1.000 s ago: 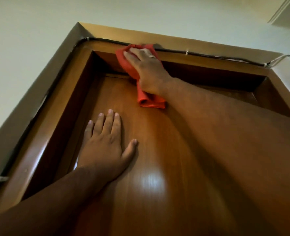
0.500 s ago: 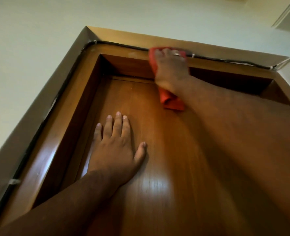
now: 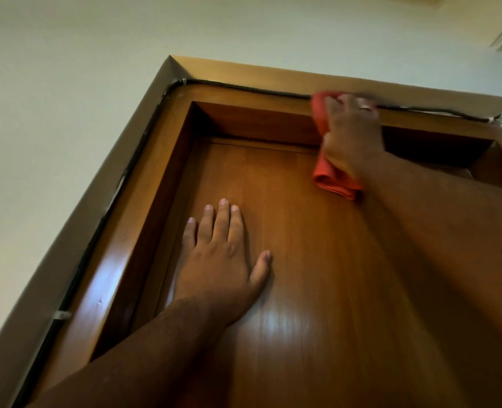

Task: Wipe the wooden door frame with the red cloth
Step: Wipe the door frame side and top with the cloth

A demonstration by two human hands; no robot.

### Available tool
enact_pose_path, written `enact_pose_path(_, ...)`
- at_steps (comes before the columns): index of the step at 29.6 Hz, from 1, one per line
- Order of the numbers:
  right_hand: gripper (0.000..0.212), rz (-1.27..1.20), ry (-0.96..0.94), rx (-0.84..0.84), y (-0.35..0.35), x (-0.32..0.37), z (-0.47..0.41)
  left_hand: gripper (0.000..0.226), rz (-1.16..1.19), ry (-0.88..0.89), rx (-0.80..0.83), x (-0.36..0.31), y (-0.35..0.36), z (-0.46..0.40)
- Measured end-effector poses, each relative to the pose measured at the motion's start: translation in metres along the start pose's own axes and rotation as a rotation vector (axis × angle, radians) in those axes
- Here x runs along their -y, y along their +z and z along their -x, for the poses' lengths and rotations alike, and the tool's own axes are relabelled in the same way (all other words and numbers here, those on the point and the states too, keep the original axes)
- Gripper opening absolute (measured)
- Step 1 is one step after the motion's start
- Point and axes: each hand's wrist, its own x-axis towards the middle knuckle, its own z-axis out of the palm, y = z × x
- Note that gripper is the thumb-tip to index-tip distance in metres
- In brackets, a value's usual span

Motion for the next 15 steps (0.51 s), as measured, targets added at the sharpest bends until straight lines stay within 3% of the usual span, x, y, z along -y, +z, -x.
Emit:
enact_pose_path(4, 0.063, 0.092, 0.100, 0.041, -0.005, -0.019, 0.004, 0.089, -0.001, 0.008, -0.017, -0.001, 0.003, -0.001)
enact_pose_path(10, 0.094, -0.193, -0.144, 0.267, -0.007, 0.073, -0.028, 0.089, -0.004, 0.010, -0.009, 0.002, 0.001, -0.001)
enact_pose_path(15, 0.092, -0.203, -0.273, 0.318, 0.004, 0.087, -0.036, 0.089, -0.005, 0.000, 0.016, 0.002, -0.002, -0.001)
